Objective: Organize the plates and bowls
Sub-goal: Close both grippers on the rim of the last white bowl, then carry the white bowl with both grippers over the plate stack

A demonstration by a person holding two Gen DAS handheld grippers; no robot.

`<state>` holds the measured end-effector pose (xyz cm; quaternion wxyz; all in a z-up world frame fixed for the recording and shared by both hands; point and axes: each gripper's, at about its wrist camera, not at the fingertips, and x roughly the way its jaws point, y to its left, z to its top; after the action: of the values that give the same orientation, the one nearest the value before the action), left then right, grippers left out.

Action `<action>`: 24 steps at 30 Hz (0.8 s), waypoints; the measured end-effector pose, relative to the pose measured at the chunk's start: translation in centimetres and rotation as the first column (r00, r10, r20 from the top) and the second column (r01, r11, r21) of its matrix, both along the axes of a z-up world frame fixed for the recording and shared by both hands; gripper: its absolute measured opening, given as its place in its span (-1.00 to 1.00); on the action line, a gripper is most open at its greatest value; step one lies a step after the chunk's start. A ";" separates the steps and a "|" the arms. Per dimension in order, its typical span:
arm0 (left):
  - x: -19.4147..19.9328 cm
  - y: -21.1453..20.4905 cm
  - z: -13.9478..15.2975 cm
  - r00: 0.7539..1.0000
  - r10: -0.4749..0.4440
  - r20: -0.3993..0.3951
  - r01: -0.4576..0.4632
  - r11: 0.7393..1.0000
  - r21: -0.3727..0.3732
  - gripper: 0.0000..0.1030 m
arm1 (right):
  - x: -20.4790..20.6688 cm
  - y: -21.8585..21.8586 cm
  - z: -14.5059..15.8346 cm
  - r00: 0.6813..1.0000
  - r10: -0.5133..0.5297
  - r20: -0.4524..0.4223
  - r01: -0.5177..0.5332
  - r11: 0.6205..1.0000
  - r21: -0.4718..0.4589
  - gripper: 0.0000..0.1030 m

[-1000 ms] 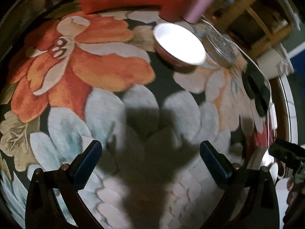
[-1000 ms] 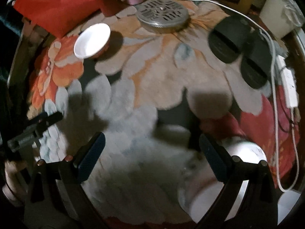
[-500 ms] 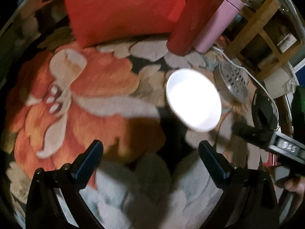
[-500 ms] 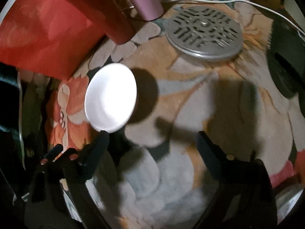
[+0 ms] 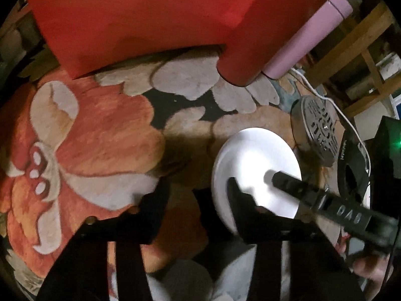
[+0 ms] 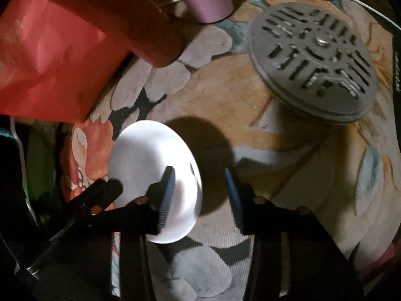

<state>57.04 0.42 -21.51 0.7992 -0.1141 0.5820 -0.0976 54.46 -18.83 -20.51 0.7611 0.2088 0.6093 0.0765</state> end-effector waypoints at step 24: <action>-4.4 -1.0 1.4 0.999 -0.020 -0.027 0.020 1.000 0.007 -0.88 | -3.9 2.6 1.0 0.995 0.088 -0.040 -0.090 0.995 -0.044 -0.80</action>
<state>52.66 -0.58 -20.13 0.7906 -0.1067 0.5943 -0.1022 50.53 -16.23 -19.51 0.7498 0.1655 0.6339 0.0925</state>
